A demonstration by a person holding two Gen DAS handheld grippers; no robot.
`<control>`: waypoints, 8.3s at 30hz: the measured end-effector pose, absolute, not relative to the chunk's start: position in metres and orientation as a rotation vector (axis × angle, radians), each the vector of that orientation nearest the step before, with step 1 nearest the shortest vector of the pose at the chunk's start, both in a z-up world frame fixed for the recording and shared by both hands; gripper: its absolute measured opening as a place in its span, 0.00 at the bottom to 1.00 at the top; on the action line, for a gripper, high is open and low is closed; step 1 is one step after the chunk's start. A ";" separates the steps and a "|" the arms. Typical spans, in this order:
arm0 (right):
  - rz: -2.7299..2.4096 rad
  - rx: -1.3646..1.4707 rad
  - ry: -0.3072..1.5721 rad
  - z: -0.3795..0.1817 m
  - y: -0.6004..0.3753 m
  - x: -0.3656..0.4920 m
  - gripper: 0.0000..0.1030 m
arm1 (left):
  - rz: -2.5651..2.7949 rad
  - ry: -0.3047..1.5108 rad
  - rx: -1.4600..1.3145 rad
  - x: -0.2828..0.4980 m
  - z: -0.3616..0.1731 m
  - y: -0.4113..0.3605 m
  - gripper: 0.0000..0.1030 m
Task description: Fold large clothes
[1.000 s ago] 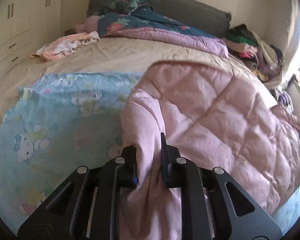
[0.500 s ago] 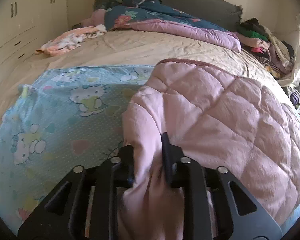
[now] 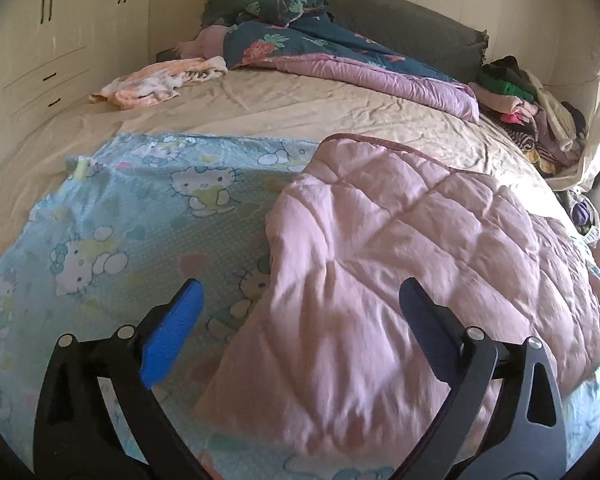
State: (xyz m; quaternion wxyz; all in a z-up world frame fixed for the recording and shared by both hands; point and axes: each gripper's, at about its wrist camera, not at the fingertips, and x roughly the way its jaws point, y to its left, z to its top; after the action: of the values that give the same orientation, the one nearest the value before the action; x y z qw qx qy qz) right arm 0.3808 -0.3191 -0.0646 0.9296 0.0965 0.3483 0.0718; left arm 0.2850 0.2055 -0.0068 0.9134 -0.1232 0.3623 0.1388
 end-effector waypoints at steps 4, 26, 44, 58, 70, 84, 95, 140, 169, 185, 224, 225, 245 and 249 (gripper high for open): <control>0.159 0.293 0.765 -0.074 -0.331 0.363 0.96 | 0.286 0.770 -0.273 0.270 -0.009 0.203 0.91; 0.276 0.623 0.940 -0.131 -0.316 0.377 0.96 | 0.159 0.803 -0.953 0.258 -0.093 0.226 0.92; 0.349 0.617 0.812 -0.134 -0.306 0.393 0.61 | 0.173 0.734 -0.844 0.296 -0.080 0.209 0.58; 0.454 0.247 0.620 -0.041 -0.275 0.363 0.34 | 0.135 0.630 -0.533 0.286 0.004 0.175 0.32; 0.499 0.182 0.584 -0.004 -0.284 0.284 0.34 | 0.095 0.620 -0.472 0.223 0.026 0.168 0.32; 0.478 0.190 0.610 -0.011 -0.294 0.232 0.34 | 0.088 0.625 -0.468 0.177 0.024 0.165 0.32; 0.459 0.200 0.630 -0.018 -0.292 0.211 0.34 | 0.083 0.634 -0.468 0.154 0.018 0.167 0.32; 0.362 0.302 0.799 -0.062 -0.310 0.226 0.41 | 0.123 0.726 -0.517 0.097 -0.039 0.181 0.40; 0.264 0.376 0.848 -0.094 -0.348 0.206 0.95 | 0.185 0.766 -0.533 0.077 -0.049 0.183 0.80; 0.254 0.205 0.611 -0.019 -0.343 0.134 0.96 | 0.211 0.613 -0.460 0.021 0.016 0.177 0.91; 0.411 -0.016 0.529 -0.003 -0.252 0.054 0.96 | -0.052 0.599 -0.236 -0.023 0.015 0.039 0.91; 0.414 -0.014 0.543 -0.006 -0.250 0.056 0.96 | -0.051 0.602 -0.236 -0.022 0.014 0.039 0.91; 0.446 -0.028 0.579 -0.019 -0.237 0.060 0.96 | -0.026 0.621 -0.226 -0.015 0.008 0.040 0.91; 0.444 -0.025 0.580 -0.018 -0.237 0.060 0.96 | -0.031 0.621 -0.224 -0.015 0.008 0.041 0.91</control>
State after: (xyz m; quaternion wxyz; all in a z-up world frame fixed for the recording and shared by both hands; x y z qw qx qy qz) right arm 0.0596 -0.2374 -0.0181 0.9339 -0.0124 0.2837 0.2170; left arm -0.0155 0.0408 0.0080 0.9458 -0.1102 0.3050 -0.0153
